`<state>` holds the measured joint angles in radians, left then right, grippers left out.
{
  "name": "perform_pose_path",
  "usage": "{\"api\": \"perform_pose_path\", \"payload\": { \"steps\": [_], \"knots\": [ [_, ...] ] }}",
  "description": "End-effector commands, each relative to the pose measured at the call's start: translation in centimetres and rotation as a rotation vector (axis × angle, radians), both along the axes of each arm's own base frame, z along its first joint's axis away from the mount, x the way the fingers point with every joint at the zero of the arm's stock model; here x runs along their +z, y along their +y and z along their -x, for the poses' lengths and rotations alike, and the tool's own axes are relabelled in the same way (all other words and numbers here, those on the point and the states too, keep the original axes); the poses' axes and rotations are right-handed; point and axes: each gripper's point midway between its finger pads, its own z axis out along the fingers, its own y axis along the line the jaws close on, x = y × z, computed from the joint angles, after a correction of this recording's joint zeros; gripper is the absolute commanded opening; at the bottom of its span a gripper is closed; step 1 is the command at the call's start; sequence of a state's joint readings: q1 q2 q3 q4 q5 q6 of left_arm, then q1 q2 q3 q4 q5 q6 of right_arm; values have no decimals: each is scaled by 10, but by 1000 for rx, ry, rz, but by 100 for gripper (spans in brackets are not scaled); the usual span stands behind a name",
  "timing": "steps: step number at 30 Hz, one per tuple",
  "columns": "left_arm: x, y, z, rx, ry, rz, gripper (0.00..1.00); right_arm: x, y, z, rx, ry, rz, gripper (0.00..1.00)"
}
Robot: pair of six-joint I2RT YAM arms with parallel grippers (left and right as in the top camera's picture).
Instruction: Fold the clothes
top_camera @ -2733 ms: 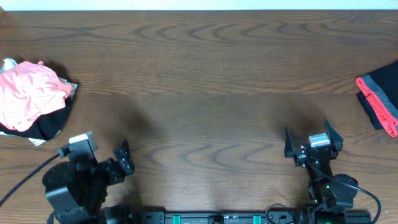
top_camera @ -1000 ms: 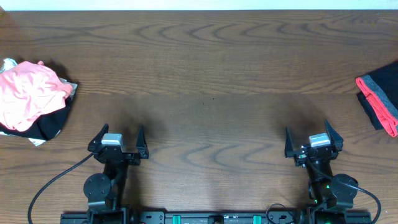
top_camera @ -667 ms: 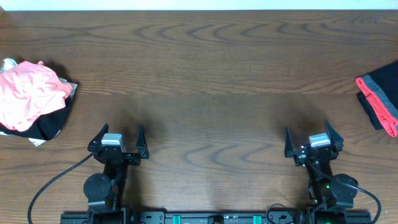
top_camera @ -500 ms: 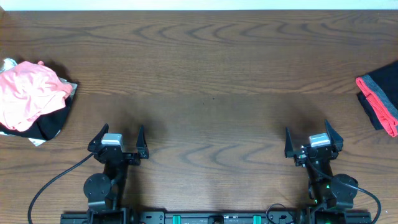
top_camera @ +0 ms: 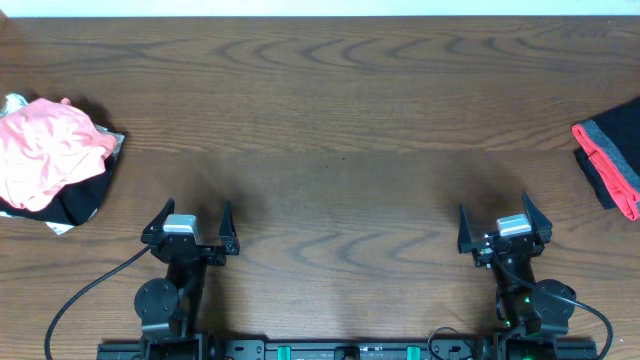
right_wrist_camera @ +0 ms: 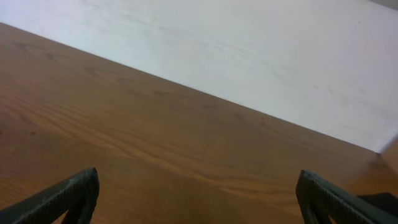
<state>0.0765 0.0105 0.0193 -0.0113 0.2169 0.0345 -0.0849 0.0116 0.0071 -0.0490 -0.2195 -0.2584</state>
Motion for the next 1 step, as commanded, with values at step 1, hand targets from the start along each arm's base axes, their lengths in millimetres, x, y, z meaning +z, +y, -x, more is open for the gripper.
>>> {"api": "perform_pose_path", "payload": {
  "steps": [1],
  "knots": [
    [-15,-2,1,-13,46,-9,98,-1,-1,0,-8,0,15,99]
  ]
}}
